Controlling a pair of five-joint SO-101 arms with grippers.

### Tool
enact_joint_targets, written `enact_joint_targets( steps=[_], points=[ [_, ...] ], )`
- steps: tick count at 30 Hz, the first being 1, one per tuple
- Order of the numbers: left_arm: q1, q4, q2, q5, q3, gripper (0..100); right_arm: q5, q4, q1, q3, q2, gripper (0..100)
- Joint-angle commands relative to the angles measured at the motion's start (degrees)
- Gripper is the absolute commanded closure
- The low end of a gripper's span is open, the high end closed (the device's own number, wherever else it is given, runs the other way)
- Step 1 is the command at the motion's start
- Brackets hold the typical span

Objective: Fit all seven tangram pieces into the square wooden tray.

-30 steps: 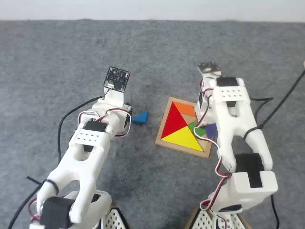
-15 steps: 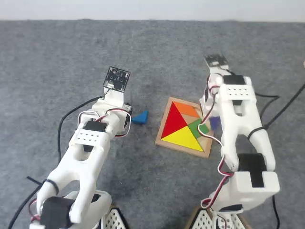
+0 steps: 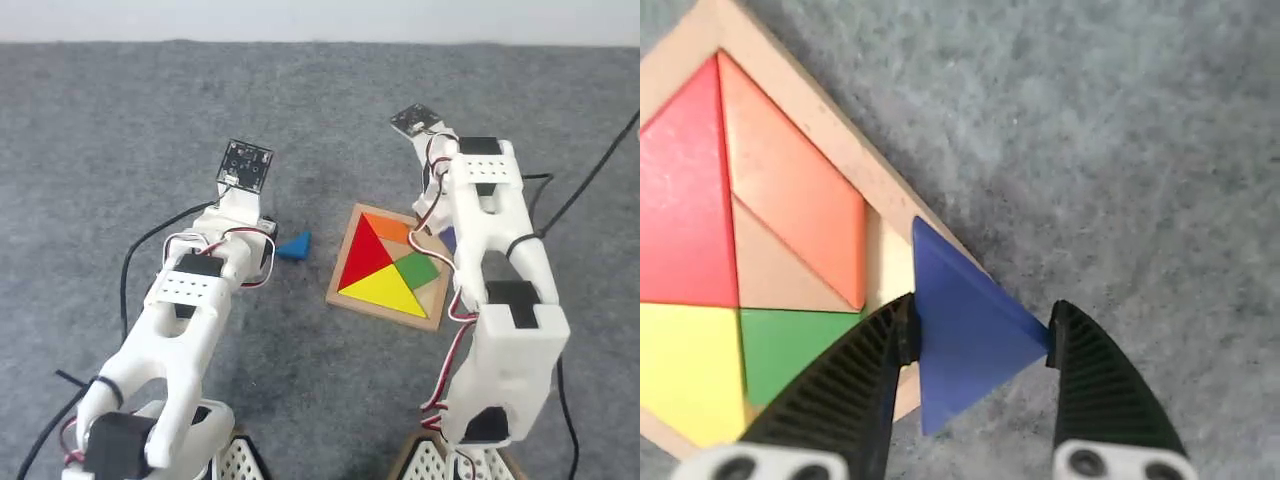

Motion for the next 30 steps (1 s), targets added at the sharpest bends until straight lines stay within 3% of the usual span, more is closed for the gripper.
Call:
enact_joint_targets(
  steps=[1, 14, 30],
  points=[
    [0.26, -1.67, -2.55, -0.62, -0.22, 89, 0.88, -0.66, -0.48, -3.25, -0.57, 85.7],
    [0.26, -1.67, -2.55, -0.62, -0.31, 89, -4.04, 3.38, -4.97, -2.99, -0.4, 85.5],
    [-0.09, -1.67, -2.55, -0.62, -0.48, 89, -5.63, 3.3, -2.86, -2.64, -0.31, 85.4]
  ],
)
